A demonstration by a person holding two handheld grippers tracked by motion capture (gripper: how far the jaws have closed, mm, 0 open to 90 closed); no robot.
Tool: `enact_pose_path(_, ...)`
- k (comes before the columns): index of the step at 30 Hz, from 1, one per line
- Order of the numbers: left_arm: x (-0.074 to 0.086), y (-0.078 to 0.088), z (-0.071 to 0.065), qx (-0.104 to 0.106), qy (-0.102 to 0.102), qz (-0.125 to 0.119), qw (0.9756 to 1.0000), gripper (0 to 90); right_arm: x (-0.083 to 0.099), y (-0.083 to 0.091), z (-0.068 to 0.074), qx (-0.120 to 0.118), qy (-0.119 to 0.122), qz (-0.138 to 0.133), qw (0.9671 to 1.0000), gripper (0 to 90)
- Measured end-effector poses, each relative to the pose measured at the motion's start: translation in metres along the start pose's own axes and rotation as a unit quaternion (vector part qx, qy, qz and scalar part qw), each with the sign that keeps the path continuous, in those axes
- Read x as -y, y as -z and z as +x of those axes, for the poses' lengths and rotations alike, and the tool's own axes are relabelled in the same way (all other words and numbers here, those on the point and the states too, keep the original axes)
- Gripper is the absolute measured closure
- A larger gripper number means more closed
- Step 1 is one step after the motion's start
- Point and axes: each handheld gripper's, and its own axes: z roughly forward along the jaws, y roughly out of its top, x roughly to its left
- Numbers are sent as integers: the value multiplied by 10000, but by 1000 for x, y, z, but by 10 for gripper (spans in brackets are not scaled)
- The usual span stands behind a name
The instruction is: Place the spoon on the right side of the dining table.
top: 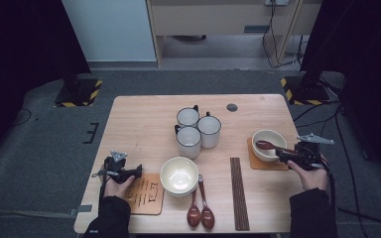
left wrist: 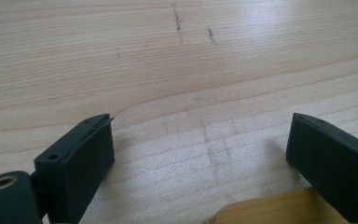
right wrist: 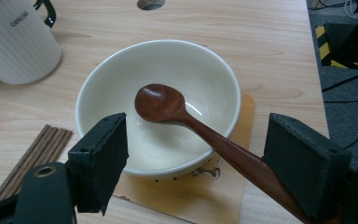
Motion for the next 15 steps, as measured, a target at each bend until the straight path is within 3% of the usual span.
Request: enact_pose_path(15, 0, 0, 0, 2, 2, -1, 10000, 66, 4, 8, 10, -261, -63, 27, 9996, 220)
